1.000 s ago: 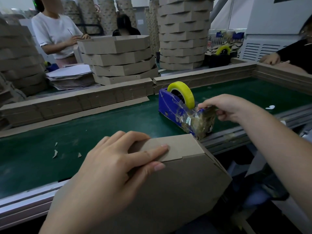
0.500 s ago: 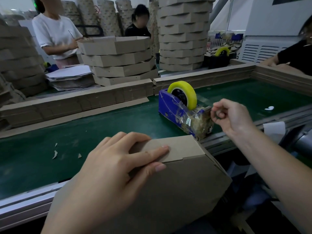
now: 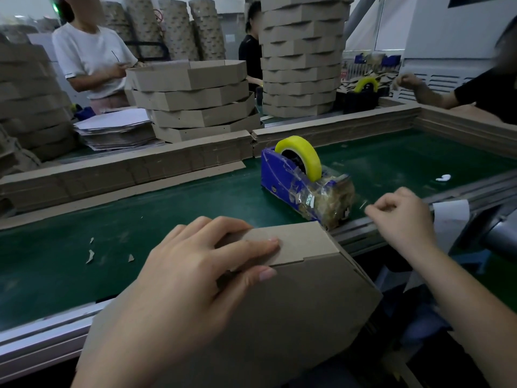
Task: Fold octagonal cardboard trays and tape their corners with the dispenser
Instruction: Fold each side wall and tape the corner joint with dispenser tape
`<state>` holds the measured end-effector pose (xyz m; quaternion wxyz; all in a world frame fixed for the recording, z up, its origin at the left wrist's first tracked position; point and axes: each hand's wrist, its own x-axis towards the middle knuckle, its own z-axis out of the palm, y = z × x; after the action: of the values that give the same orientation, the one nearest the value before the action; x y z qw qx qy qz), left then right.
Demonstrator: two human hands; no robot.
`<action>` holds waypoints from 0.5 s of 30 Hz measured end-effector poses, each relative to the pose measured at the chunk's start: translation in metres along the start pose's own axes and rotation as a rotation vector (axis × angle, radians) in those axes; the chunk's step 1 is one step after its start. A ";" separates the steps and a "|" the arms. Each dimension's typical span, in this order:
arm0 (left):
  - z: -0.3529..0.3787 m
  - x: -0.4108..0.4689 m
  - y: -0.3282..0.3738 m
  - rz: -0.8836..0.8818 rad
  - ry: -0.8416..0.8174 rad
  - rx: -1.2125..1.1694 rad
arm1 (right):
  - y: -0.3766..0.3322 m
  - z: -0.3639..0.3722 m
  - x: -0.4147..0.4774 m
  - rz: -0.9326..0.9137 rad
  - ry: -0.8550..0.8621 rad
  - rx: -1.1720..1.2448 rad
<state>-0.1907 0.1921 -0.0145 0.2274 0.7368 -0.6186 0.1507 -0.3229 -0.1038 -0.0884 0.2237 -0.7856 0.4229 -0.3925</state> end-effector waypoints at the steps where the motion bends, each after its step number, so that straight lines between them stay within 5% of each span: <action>1: 0.000 0.000 0.000 0.001 0.003 0.005 | -0.005 -0.007 -0.005 -0.045 0.034 -0.010; 8: 0.002 0.005 0.003 -0.001 -0.002 0.027 | -0.095 -0.051 -0.082 -0.412 -0.043 0.577; 12: 0.001 0.005 0.004 -0.013 -0.023 0.019 | -0.122 -0.032 -0.137 -0.063 -0.250 1.019; 15: 0.000 0.004 0.005 -0.020 -0.027 0.015 | -0.122 -0.007 -0.150 0.235 -0.275 1.100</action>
<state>-0.1947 0.1878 -0.0113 0.2149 0.7466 -0.6131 0.1431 -0.3188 0.0885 -0.0655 0.6939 -0.5453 0.2081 -0.4216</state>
